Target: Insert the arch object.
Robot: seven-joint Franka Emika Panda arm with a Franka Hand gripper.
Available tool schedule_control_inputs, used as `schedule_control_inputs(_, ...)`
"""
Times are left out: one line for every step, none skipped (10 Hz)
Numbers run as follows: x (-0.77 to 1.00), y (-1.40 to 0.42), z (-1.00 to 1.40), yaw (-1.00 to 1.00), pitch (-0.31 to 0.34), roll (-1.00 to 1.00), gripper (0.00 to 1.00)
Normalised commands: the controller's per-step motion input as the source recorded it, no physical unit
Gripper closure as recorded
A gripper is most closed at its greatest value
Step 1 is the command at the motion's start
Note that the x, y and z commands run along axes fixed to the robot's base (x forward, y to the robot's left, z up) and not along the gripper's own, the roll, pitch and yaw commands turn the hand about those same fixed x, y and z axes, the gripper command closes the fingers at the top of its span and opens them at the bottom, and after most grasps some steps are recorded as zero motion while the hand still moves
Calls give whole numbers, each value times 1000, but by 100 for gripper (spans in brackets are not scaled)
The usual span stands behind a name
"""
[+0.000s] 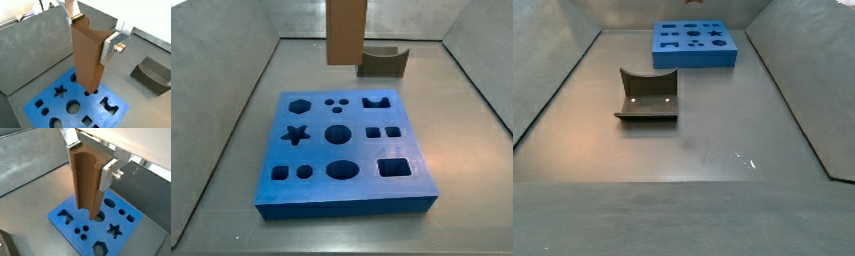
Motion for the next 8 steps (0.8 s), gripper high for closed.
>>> schedule_control_inputs(197, 0, -29, 0, 56, 124, 100)
schedule_control_inputs(1000, 246, -140, 126, 100, 164, 100)
schedule_control_inputs(1000, 277, -326, 6, 0, 27, 100)
schedule_control_inputs(1000, 289, -383, 0, -9, 6, 100)
schedule_control_inputs(940, 263, -431, 69, -26, 0, 100)
schedule_control_inputs(817, 217, -406, 149, -57, 21, 100)
schedule_control_inputs(586, 69, -337, 340, -46, 120, 100)
schedule_control_inputs(500, 0, -343, 409, 0, 226, 100)
